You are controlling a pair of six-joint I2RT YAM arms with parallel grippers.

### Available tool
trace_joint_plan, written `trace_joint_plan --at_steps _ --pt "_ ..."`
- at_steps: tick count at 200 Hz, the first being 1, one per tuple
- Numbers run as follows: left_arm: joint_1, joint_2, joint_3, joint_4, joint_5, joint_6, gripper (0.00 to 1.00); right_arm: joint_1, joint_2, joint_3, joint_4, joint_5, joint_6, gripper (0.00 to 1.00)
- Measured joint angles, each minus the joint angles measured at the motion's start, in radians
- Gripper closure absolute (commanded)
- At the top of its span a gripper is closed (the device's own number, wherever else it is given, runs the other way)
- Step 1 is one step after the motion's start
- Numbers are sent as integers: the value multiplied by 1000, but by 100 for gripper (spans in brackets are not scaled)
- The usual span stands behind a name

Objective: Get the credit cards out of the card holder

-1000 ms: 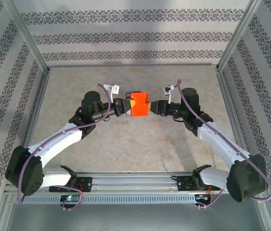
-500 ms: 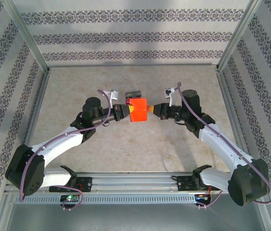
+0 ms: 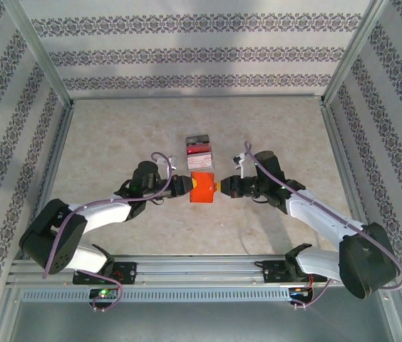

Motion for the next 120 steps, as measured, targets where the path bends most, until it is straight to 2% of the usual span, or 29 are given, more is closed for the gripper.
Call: trace_joint_plan --at_steps 37,66,120 --pt "-5 84 -37 58 -11 -27 57 15 38 -22 0 24 3 100" --pt "-6 84 -43 61 -36 -25 40 14 39 -22 4 33 3 100" --pt "-6 26 -27 -6 -68 -9 37 14 51 -22 15 31 3 100"
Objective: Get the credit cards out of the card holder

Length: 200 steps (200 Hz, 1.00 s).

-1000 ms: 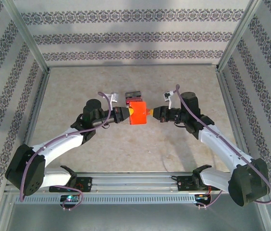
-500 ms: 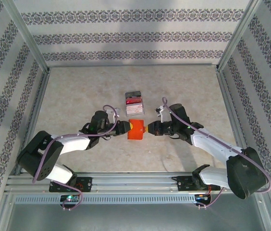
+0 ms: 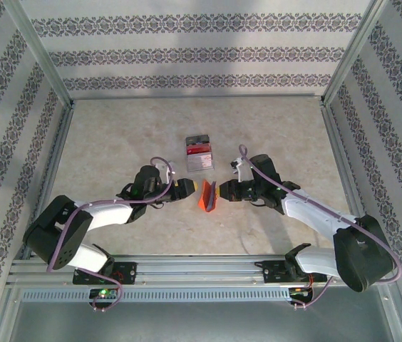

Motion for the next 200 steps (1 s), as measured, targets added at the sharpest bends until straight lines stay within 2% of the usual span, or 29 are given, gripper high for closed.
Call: trace_joint_plan --at_steps 42,77,86,90,92,136,200 --pt "0 25 39 -31 2 1 37 0 19 0 7 0 0 100" --pt "-2 84 77 -34 35 1 32 0 19 0 8 0 0 100" --pt "-7 93 89 -47 36 8 15 0 19 0 10 0 0 100" --pt "-9 97 96 -54 37 6 2 0 19 0 12 0 1 100" --pt "-12 98 100 -59 39 14 0 0 19 0 13 0 1 100" --pt "-44 117 178 -164 39 43 0 2 19 0 25 0 8 100" --pt "-66 167 282 -378 12 134 12 2 21 0 27 0 16 100"
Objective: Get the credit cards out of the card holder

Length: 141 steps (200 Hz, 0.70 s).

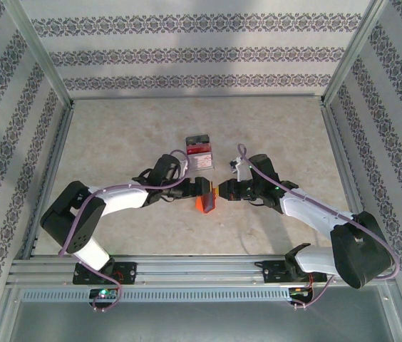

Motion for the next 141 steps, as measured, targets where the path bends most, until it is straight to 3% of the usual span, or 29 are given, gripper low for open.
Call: trace_joint_plan --at_steps 141 --pt "-21 63 97 -187 -48 76 26 0 6 0 2 0 0 100"
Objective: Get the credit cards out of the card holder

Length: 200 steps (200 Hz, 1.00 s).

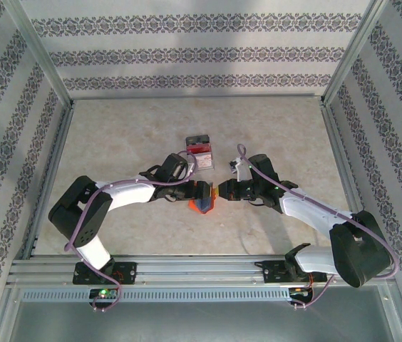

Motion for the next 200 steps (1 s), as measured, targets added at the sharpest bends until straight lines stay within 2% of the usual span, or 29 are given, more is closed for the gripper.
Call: trace_joint_plan --at_steps 200 --pt "18 -86 -49 -113 -166 14 27 -21 -15 0 -88 56 -54 100"
